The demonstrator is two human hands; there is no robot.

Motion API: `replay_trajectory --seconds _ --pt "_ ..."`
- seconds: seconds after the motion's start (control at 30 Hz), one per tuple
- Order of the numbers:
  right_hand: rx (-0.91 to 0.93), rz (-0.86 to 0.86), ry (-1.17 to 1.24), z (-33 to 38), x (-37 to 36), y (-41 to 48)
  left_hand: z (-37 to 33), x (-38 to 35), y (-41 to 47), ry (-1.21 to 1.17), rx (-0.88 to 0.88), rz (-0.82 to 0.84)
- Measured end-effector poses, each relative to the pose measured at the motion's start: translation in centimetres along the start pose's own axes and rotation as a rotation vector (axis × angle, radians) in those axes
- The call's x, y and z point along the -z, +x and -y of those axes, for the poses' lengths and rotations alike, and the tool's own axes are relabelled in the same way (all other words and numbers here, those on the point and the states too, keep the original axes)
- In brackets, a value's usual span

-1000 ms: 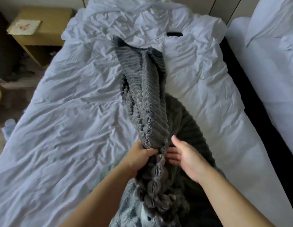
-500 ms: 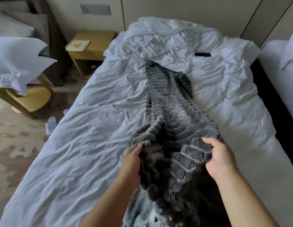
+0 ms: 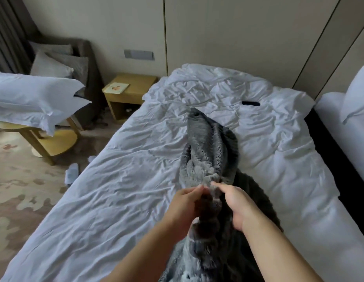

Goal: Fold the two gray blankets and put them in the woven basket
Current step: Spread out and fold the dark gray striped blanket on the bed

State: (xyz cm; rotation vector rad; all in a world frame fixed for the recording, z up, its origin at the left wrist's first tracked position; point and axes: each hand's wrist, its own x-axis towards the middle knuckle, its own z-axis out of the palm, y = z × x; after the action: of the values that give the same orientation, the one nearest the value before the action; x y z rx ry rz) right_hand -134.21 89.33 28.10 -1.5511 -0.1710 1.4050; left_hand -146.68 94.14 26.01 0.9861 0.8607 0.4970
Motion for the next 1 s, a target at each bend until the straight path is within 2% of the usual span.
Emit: replay_trajectory --seconds 0.1,0.17,0.27,0.37,0.5,0.73,0.83,0.9,1.0 --pt "0.019 -0.015 0.019 -0.3 0.6 -0.3 0.8 0.3 0.5 -0.085 0.135 -0.156" --pt "0.02 -0.004 0.024 0.0 0.7 -0.3 1.1 0.1 0.6 -0.05 0.252 -0.137" --pt "0.015 0.025 0.002 0.5 0.8 -0.4 0.4 -0.2 0.9 -0.219 0.361 -0.063" --pt "0.038 0.027 -0.057 0.7 0.9 -0.6 -1.1 0.2 1.5 -0.393 0.271 -0.037" --pt "0.034 0.024 -0.038 1.4 1.0 -1.2 -3.4 0.3 2.0 -0.354 0.189 -0.006" --pt "0.309 -0.329 0.262 7.1 4.3 -2.8 -8.6 1.7 2.3 -0.32 0.049 -0.129" --pt "0.419 -0.408 0.254 9.2 4.1 -4.2 -10.6 0.8 1.9 -0.223 -0.078 -0.152" --pt "0.537 -0.344 0.227 9.6 2.2 -4.7 -11.4 -0.6 1.7 -0.186 -0.167 -0.105" --pt "0.627 -0.051 -0.075 7.5 -1.9 -4.4 -11.3 -3.0 1.9 -0.166 -0.226 -0.044"
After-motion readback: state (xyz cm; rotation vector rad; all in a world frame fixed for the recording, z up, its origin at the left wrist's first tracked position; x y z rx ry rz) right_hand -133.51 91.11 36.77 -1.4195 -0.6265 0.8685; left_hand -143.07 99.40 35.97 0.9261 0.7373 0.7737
